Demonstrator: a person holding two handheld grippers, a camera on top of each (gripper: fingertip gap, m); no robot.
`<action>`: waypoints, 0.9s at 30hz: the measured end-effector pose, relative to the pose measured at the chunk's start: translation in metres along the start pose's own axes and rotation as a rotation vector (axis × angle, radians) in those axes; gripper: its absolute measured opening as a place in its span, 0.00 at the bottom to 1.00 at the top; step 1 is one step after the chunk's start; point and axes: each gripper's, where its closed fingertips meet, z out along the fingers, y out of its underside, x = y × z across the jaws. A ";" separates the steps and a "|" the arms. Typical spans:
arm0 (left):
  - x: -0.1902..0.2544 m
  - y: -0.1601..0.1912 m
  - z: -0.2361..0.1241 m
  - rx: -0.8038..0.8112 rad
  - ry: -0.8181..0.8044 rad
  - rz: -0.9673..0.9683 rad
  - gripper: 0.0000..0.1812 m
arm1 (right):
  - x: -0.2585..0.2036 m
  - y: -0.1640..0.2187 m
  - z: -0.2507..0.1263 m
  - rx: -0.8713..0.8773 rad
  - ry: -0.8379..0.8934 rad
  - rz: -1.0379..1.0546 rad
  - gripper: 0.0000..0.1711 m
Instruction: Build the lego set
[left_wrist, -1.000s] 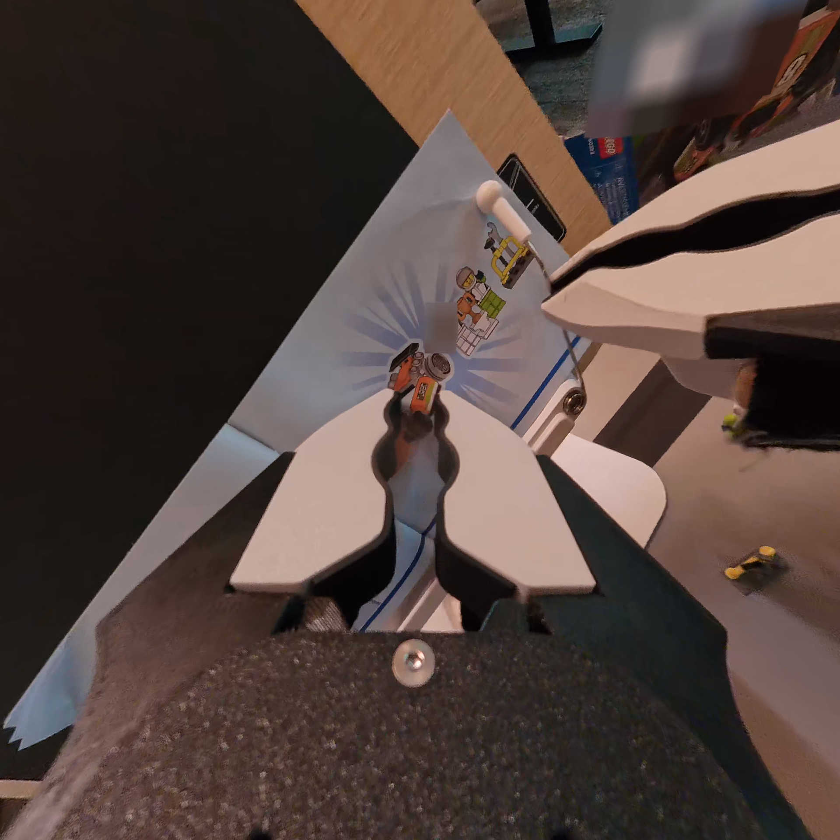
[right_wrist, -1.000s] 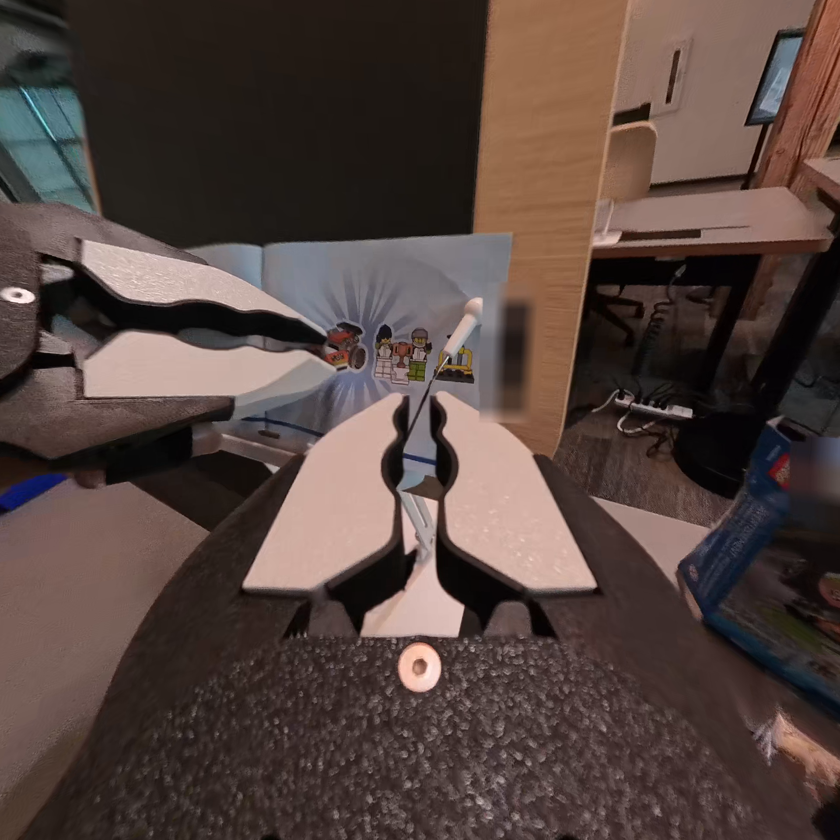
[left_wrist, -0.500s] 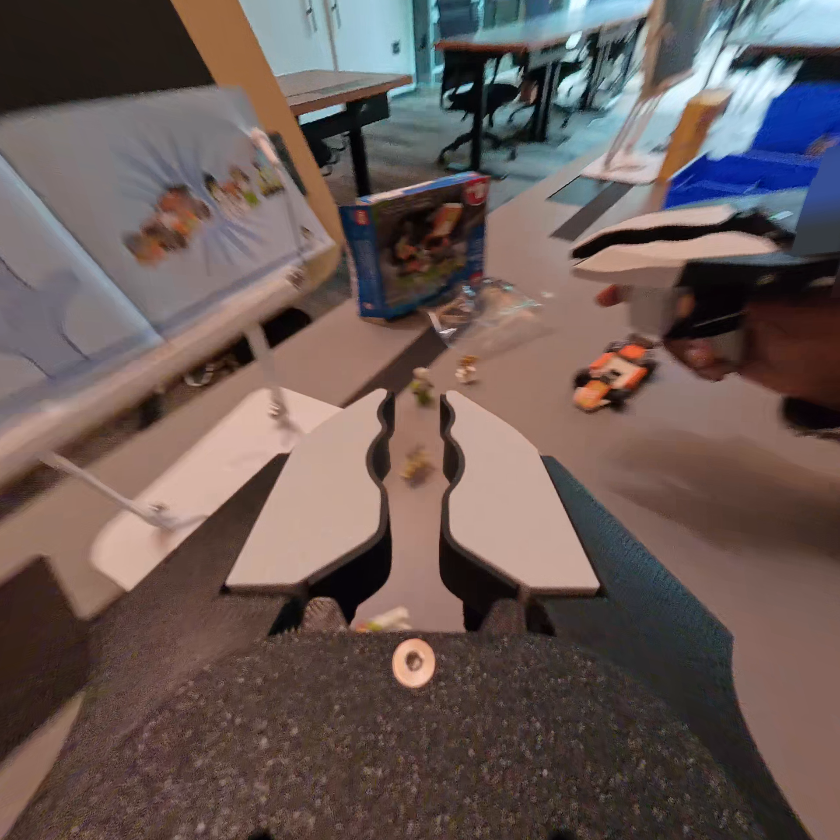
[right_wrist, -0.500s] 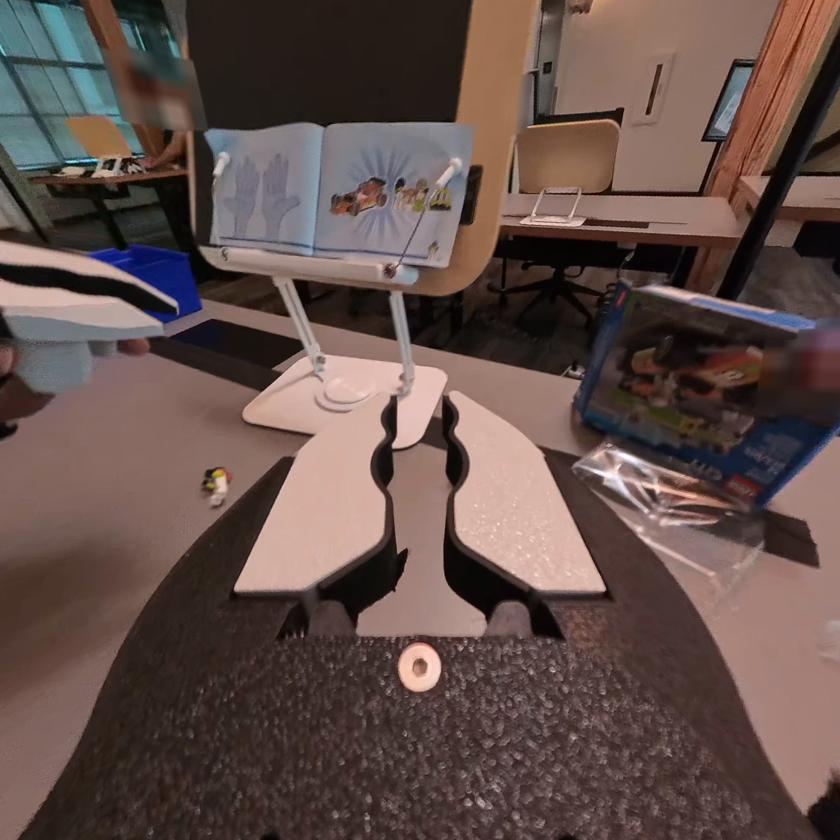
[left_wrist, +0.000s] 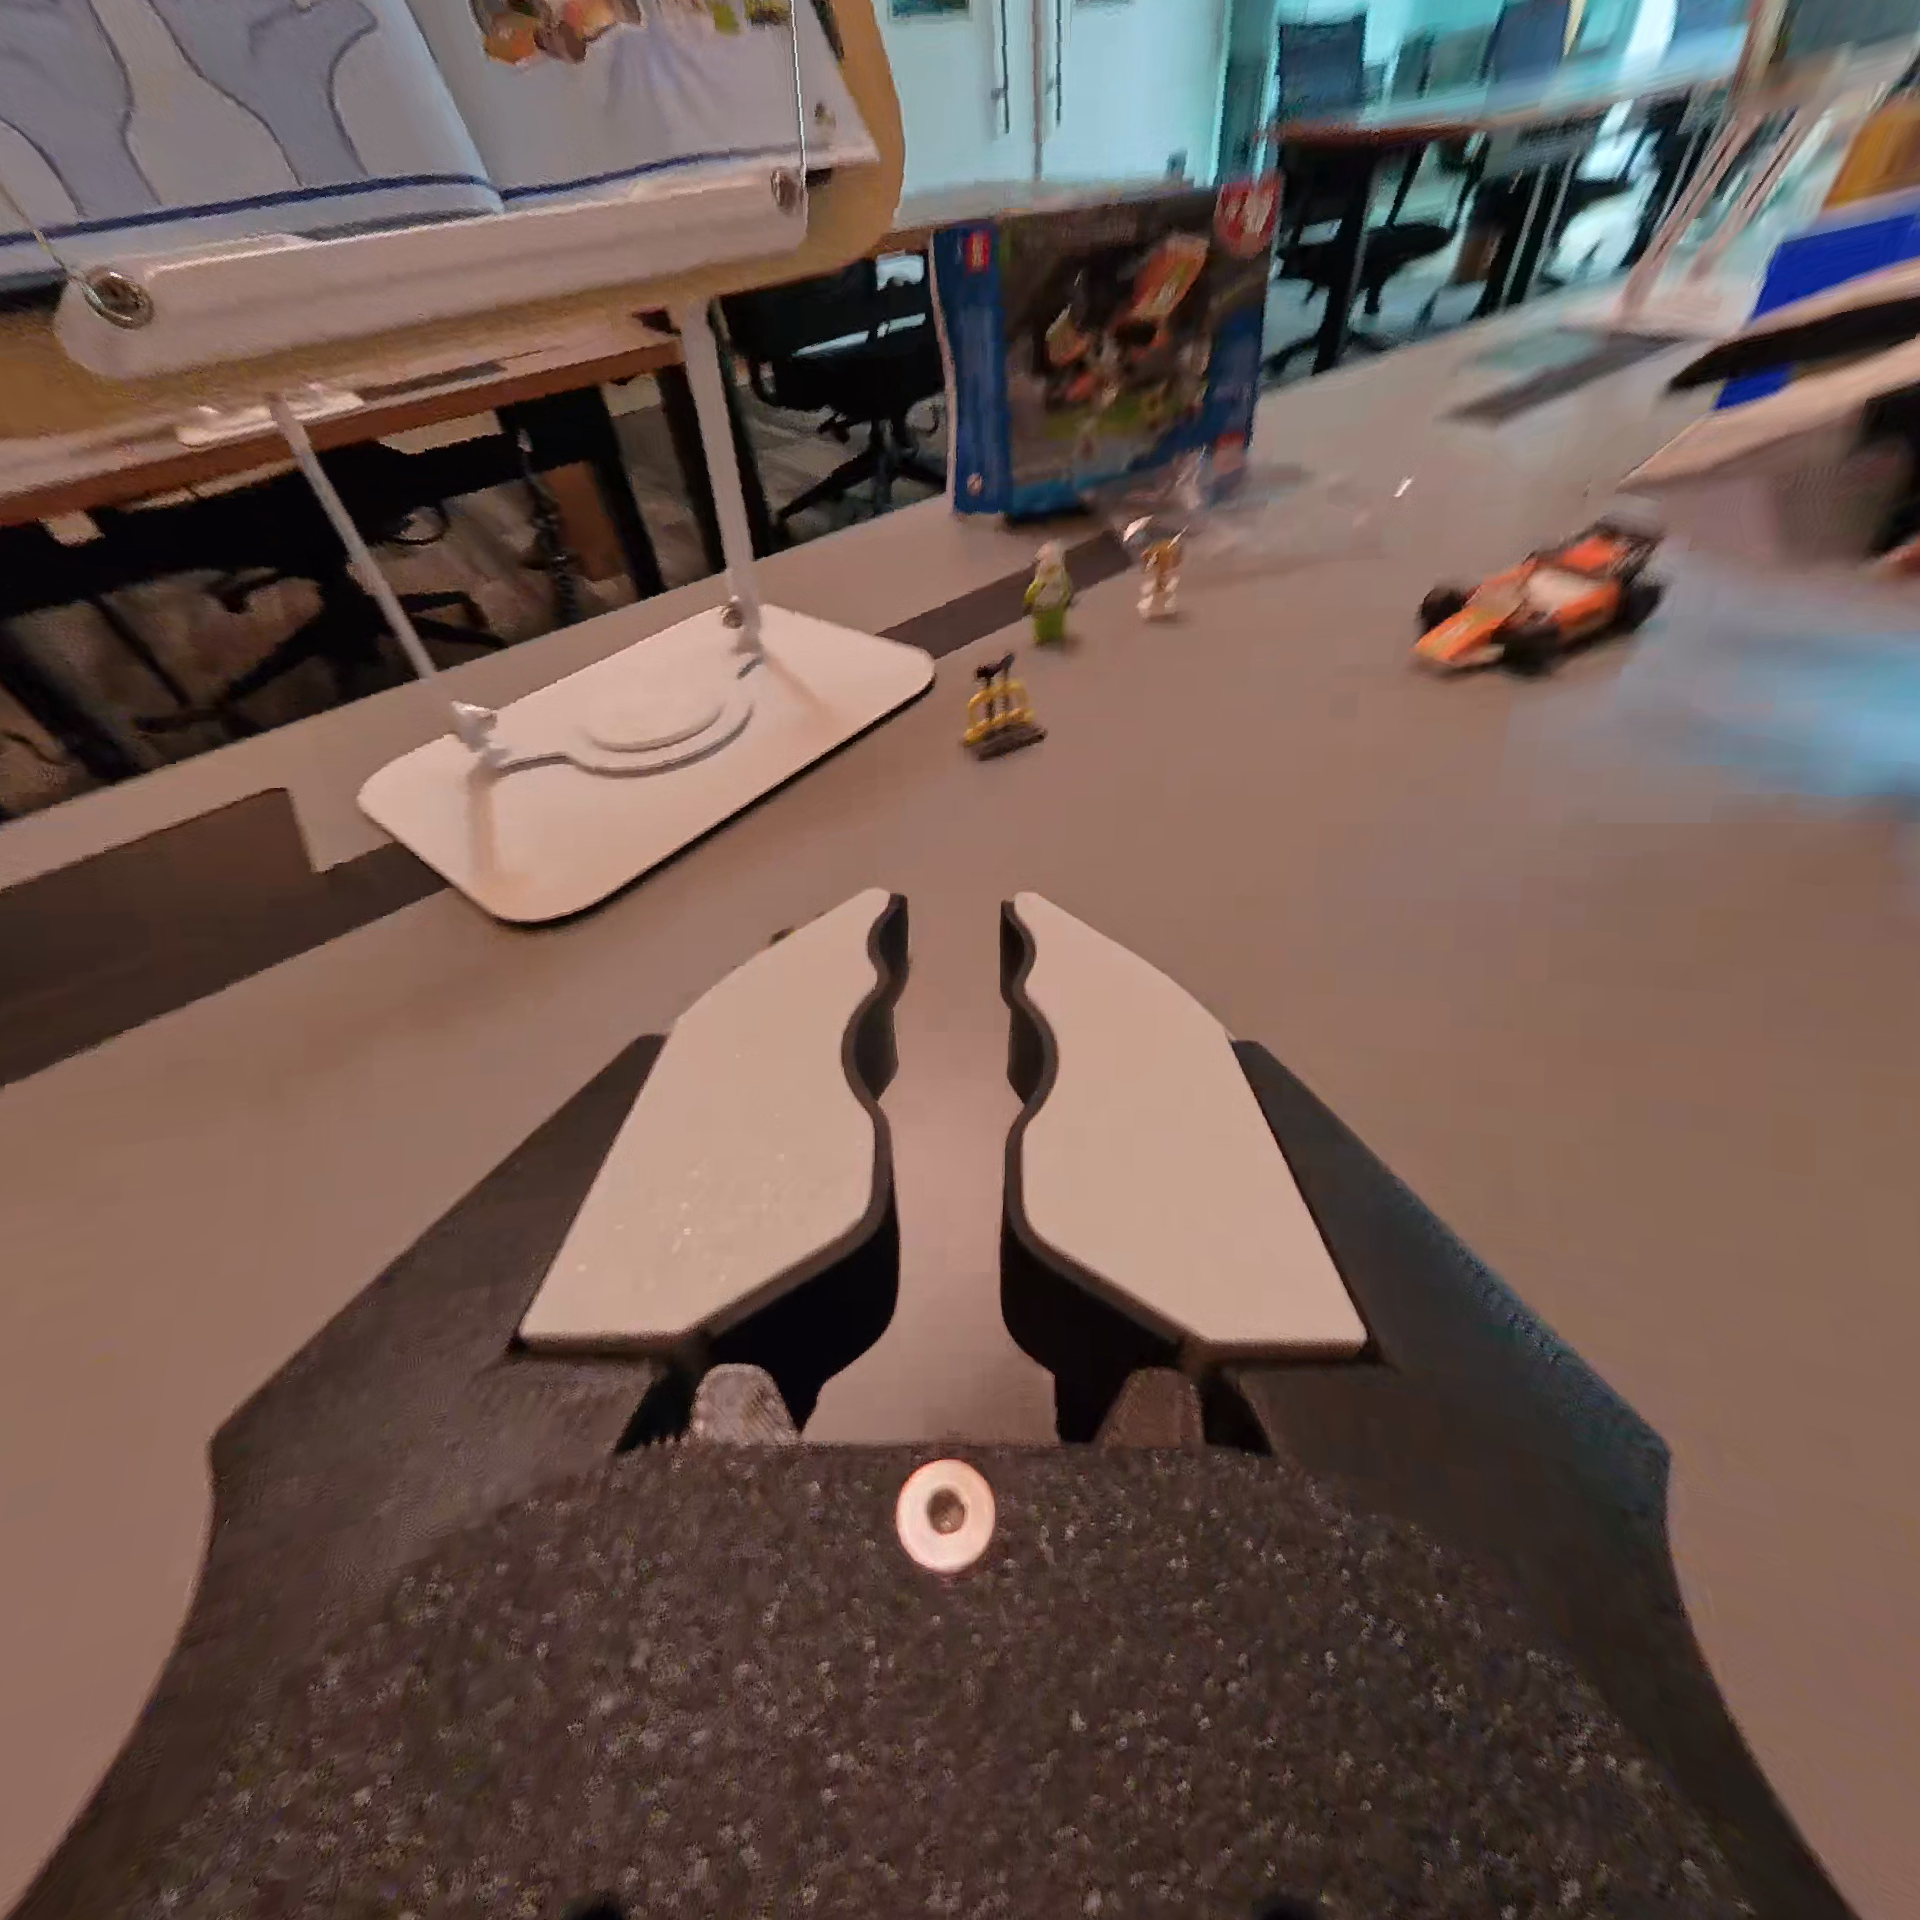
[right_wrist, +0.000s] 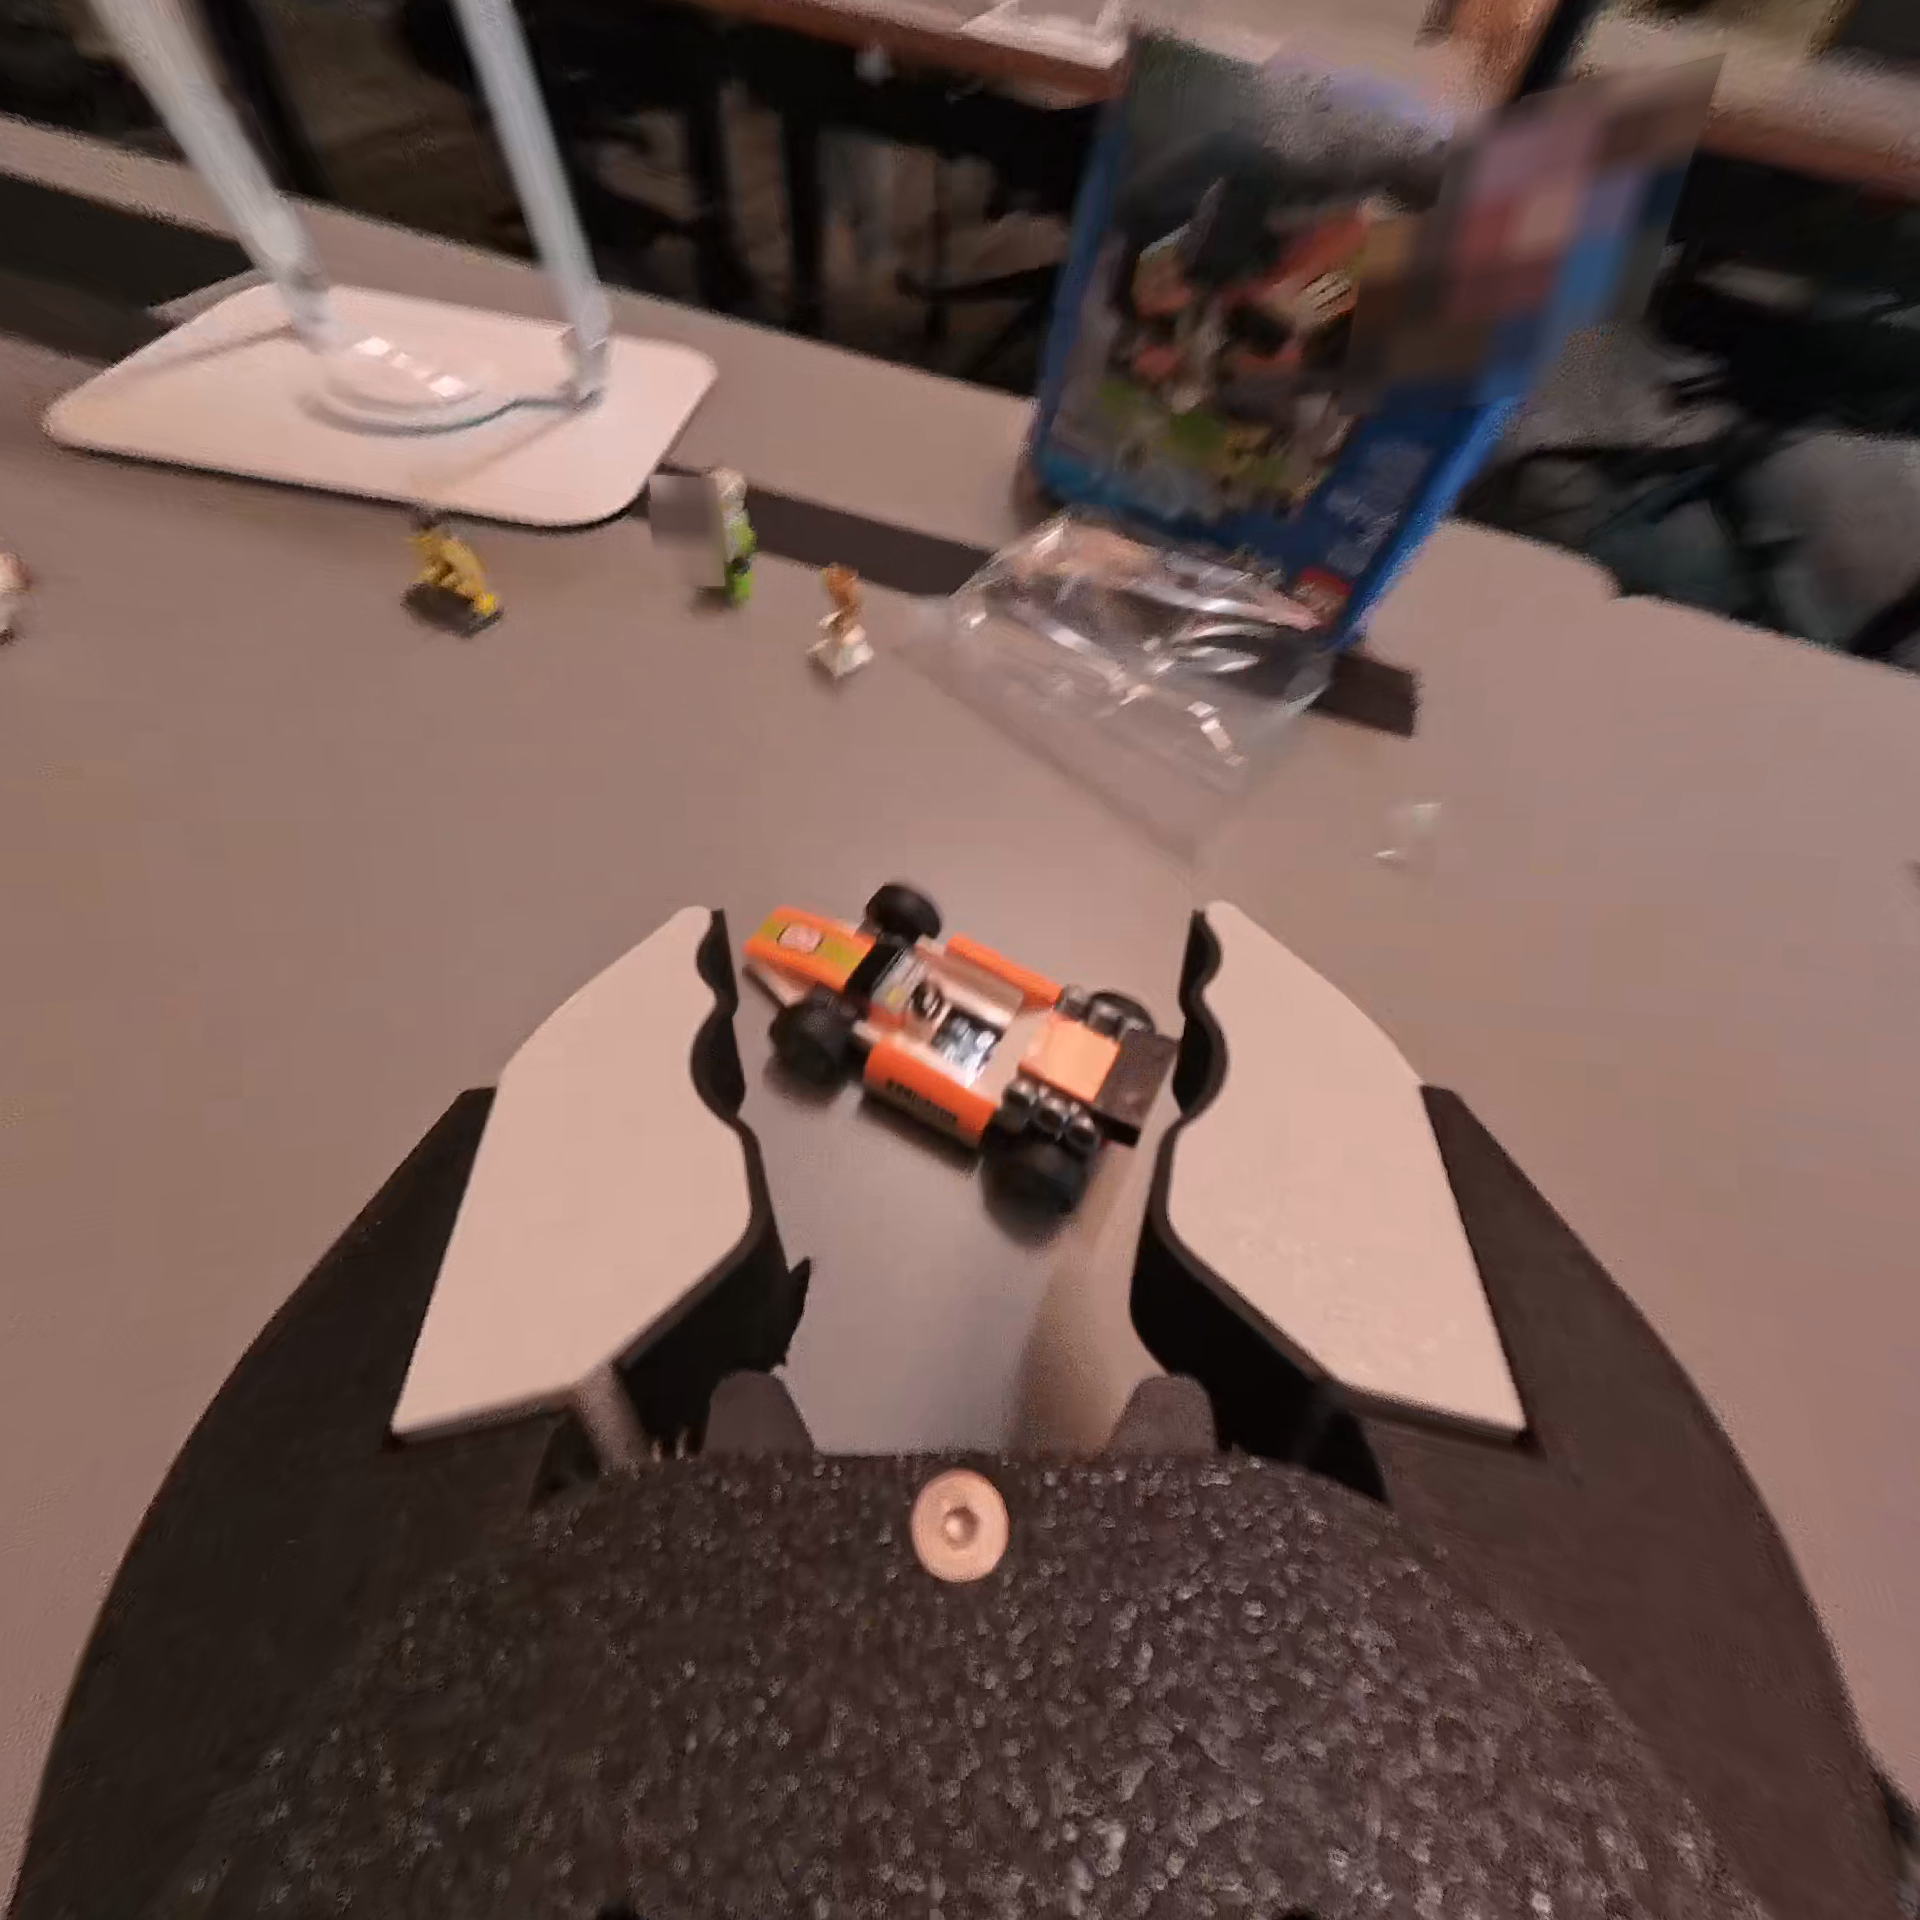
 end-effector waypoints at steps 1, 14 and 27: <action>-0.004 0.006 0.001 -0.020 -0.011 0.032 0.09 | -0.003 0.007 0.000 -0.025 -0.088 -0.013 0.48; -0.002 0.021 0.005 -0.053 0.030 -0.033 0.07 | 0.001 0.047 0.024 -0.621 -0.660 -0.784 0.47; -0.003 0.011 0.004 0.009 0.038 -0.001 0.05 | -0.112 0.028 0.020 -0.601 -0.992 -1.138 0.30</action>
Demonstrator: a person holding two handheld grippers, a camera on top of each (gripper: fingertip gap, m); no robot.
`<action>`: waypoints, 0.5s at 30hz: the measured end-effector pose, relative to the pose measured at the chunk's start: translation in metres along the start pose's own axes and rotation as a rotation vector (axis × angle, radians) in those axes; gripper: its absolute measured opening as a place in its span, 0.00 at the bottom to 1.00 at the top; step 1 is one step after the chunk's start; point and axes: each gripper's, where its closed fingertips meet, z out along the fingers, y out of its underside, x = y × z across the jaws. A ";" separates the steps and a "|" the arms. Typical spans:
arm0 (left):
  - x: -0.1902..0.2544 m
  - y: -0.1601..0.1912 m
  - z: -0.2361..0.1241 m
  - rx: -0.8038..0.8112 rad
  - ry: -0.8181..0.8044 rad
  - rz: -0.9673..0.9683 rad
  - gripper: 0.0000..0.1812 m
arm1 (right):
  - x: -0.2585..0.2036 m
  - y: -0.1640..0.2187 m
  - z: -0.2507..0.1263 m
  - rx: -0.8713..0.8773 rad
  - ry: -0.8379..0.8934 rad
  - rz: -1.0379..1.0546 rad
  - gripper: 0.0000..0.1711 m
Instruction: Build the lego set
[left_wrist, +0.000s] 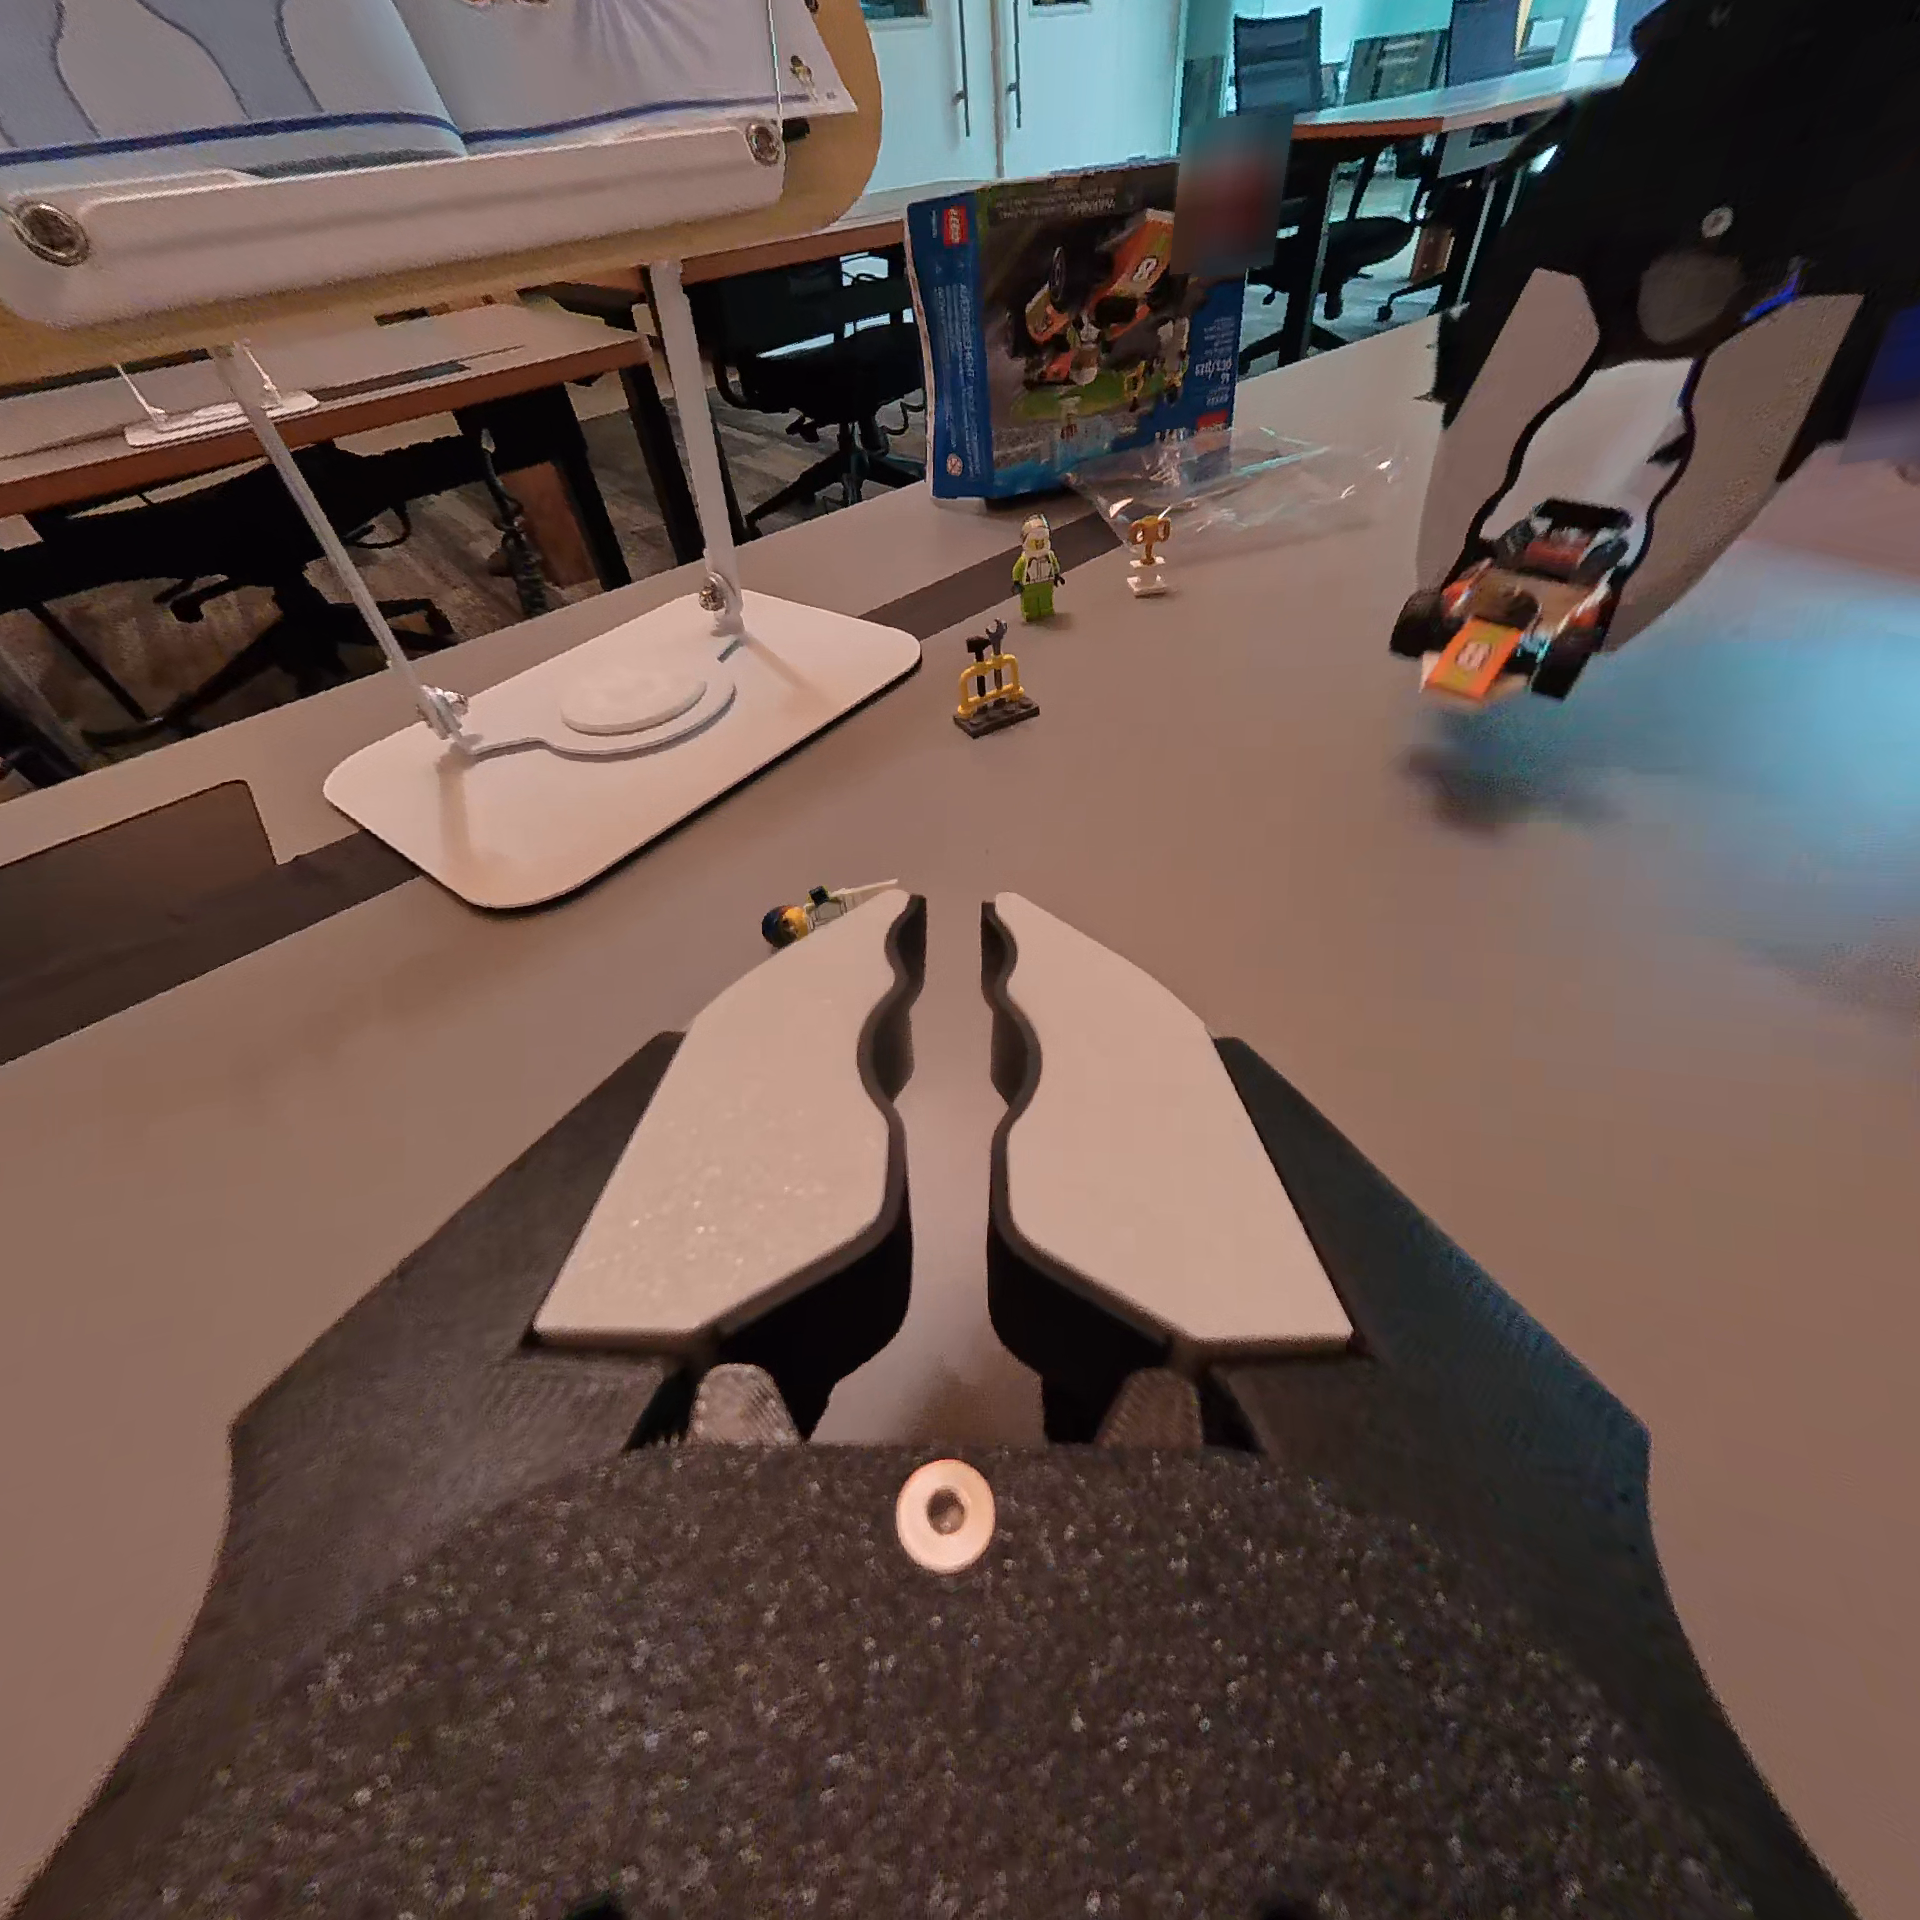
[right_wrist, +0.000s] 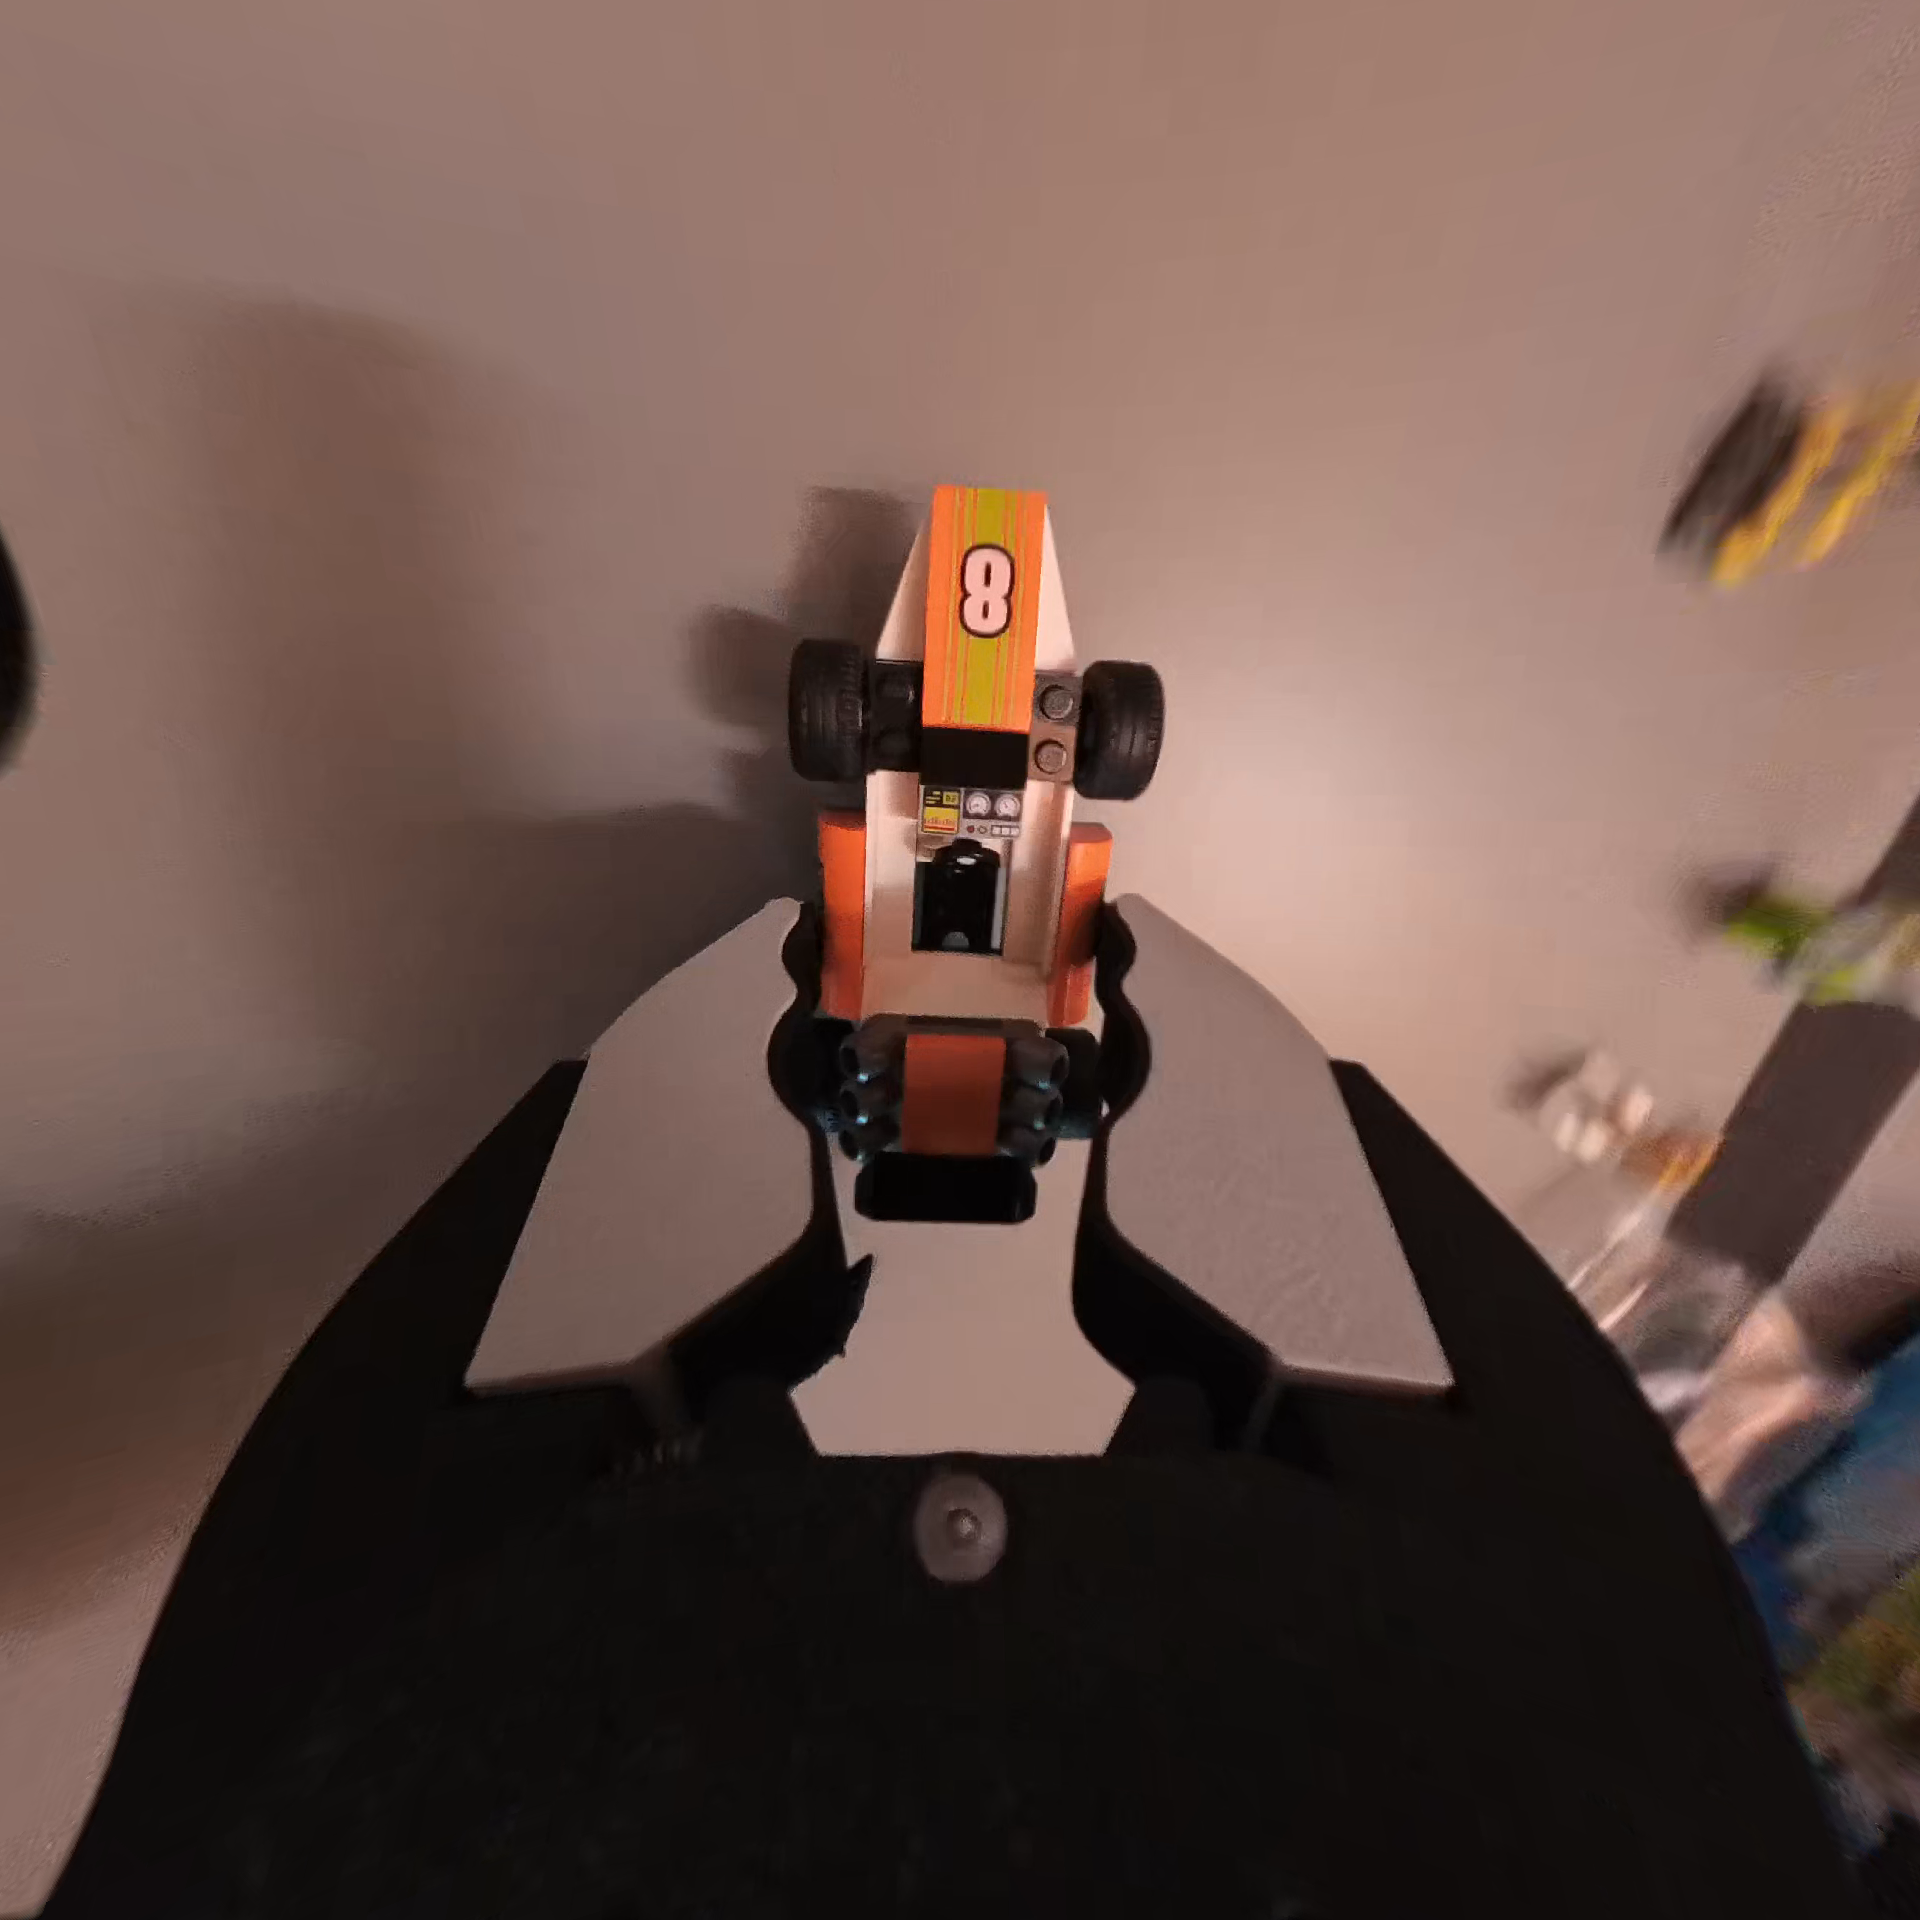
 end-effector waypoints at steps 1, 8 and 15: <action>0.000 -0.002 -0.001 0.006 0.005 -0.011 0.05 | -0.001 -0.023 0.002 0.006 -0.001 -0.044 0.30; -0.016 -0.012 -0.015 0.059 -0.024 -0.097 0.05 | -0.002 -0.138 0.044 -0.035 -0.059 -0.225 0.30; -0.036 -0.020 -0.025 0.115 -0.056 -0.233 0.04 | -0.006 -0.159 0.070 -0.063 -0.064 -0.171 0.32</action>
